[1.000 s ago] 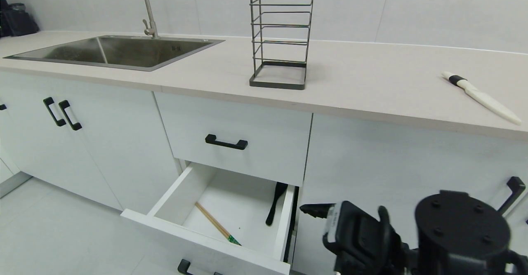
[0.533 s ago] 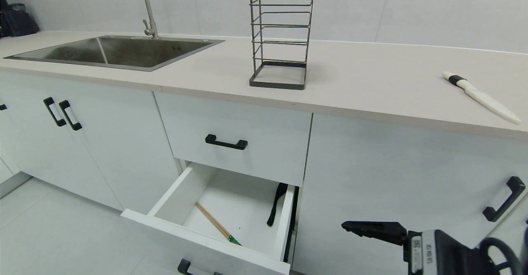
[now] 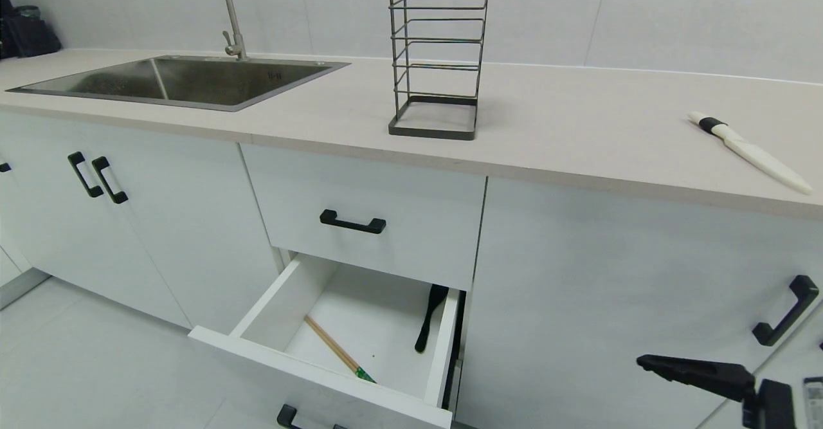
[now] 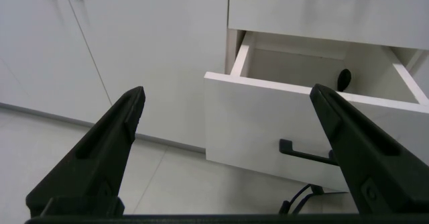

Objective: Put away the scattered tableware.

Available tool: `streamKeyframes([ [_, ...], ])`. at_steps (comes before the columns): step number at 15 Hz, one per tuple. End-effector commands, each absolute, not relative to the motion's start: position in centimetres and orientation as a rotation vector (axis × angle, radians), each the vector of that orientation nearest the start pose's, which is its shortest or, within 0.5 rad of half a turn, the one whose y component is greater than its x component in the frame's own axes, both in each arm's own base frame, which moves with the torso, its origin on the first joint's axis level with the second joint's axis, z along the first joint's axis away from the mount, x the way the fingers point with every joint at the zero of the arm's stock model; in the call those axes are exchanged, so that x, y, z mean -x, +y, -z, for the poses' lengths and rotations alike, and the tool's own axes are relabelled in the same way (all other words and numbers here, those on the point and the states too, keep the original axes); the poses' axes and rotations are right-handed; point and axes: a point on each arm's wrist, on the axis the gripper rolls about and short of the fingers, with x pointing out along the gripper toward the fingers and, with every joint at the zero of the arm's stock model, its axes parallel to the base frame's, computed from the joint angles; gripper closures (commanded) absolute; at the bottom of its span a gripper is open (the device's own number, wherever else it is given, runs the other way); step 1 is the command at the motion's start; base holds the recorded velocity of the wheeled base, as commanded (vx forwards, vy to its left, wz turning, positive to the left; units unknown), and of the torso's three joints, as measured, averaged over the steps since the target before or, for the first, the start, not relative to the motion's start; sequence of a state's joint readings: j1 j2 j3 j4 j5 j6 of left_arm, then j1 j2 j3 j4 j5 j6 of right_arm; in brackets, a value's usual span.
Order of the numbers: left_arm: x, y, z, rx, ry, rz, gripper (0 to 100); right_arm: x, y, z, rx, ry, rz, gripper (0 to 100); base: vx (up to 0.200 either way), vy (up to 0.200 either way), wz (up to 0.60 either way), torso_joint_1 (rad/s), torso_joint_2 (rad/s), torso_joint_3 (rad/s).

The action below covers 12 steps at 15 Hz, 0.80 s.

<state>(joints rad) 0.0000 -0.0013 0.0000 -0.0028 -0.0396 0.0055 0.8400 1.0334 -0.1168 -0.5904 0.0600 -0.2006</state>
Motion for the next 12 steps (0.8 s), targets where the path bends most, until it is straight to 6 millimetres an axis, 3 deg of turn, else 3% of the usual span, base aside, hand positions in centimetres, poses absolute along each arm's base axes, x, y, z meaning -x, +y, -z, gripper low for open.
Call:
streamKeyframes([
  [1, 2.3, -0.1, -7.6, -0.011, -0.003, 0.041, 0, -5.7, 5.4, -13.9, 0.209, 0.164, -0.835, 0, 0.0, 0.0, 0.0, 0.0, 0.0, 0.0],
  [7, 2.3, -0.1, -7.6, -0.006, -0.003, 0.04, 0, -4.7, 2.7, -15.0, 0.106, 0.072, -0.636, 0, 0.0, 0.0, 0.0, 0.0, 0.0, 0.0],
  [12, 2.3, -0.1, -7.6, -0.002, -0.003, 0.04, 0, -1.7, 0.8, -15.5, 0.097, -0.132, -0.377, 0, 0.0, 0.0, 0.0, 0.0, 0.0, 0.0],
])
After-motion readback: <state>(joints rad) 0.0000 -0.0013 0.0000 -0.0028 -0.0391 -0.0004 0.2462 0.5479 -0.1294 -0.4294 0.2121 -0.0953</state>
